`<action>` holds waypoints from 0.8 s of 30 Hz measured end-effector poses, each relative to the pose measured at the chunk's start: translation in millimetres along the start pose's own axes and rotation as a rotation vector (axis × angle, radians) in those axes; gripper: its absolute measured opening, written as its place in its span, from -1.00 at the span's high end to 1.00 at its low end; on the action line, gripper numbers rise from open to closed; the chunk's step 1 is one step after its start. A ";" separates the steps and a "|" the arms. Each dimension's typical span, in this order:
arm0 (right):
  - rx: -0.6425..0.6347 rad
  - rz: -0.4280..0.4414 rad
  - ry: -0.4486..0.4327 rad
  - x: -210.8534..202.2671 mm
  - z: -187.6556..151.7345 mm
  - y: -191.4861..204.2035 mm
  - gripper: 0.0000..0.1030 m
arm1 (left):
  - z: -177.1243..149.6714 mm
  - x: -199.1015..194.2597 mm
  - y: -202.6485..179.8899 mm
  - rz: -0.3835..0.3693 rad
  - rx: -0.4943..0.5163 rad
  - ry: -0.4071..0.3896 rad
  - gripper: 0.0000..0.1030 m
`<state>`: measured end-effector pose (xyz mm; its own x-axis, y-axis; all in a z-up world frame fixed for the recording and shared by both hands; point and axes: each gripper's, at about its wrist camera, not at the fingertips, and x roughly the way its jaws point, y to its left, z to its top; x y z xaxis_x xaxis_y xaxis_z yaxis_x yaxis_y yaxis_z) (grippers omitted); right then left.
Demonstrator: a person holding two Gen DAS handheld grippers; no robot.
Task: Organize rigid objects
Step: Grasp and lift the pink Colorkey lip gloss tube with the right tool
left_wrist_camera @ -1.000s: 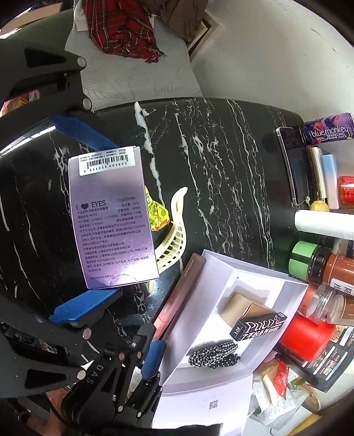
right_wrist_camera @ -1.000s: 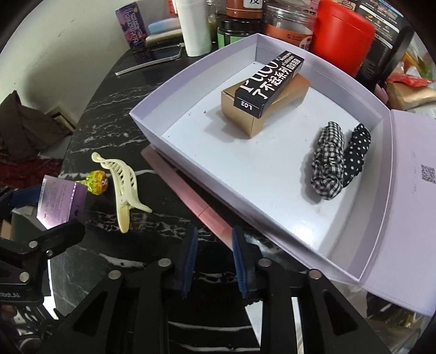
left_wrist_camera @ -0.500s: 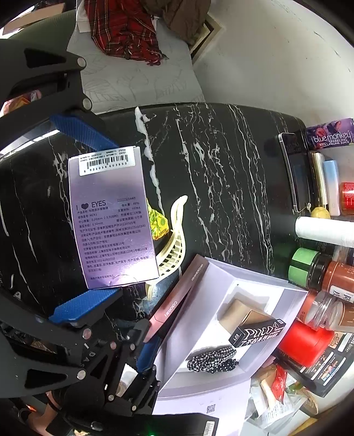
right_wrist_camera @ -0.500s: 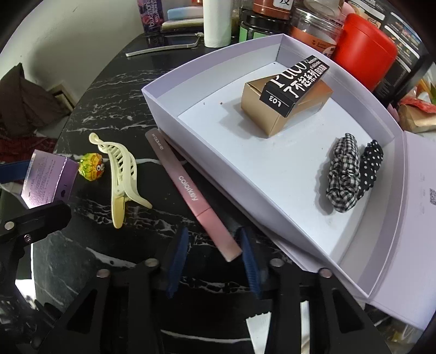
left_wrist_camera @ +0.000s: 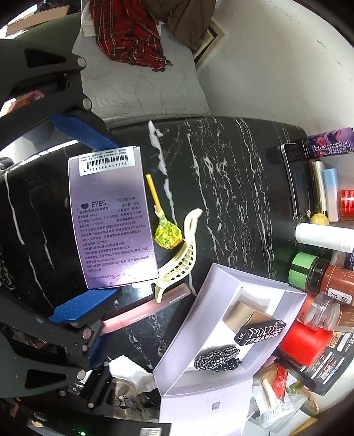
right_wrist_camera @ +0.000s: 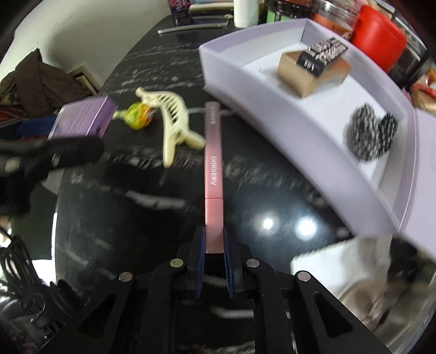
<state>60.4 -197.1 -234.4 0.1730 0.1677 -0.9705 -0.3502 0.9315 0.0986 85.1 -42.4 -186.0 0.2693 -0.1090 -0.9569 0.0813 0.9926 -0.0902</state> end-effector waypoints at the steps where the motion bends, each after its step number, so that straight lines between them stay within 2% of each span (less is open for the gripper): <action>1: 0.005 0.009 0.006 -1.0 -4.0 1.1 0.75 | -1.6 -1.0 0.3 0.001 -0.001 0.001 -0.88; 6: 0.053 0.027 0.011 -2.6 -7.3 -1.8 0.71 | -8.3 -6.4 0.8 -0.001 -0.005 0.002 -0.88; 8: 0.062 0.022 0.002 -5.7 -4.1 -9.6 0.39 | -8.7 -8.5 0.9 0.001 -0.008 -0.001 -0.88; 10: 0.063 0.006 -0.008 -5.4 4.5 -13.0 0.32 | -8.2 -10.8 1.8 0.004 -0.012 -0.005 -0.88; 15: 0.044 -0.012 -0.037 -1.0 27.2 -11.6 0.32 | -6.6 -15.7 5.4 0.017 -0.022 -0.015 -0.88; 20: 0.021 -0.030 -0.051 2.4 32.2 -5.9 0.34 | -7.2 -19.5 10.8 0.028 -0.037 -0.024 -0.88; 21: 0.007 -0.039 -0.053 3.3 32.2 -2.0 0.42 | -7.6 -19.9 11.4 0.028 -0.039 -0.024 -0.88; 22: -0.013 -0.047 -0.056 3.1 31.7 1.0 0.74 | -8.6 -20.9 11.8 0.028 -0.041 -0.024 -0.88; 24: -0.016 -0.046 -0.044 2.8 28.8 3.0 0.74 | -10.5 -23.1 12.1 0.029 -0.043 -0.026 -0.88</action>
<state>86.4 -184.5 -230.5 0.2297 0.1392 -0.9632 -0.3558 0.9332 0.0500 69.9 -27.2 -167.9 0.2958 -0.0813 -0.9518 0.0324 0.9967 -0.0751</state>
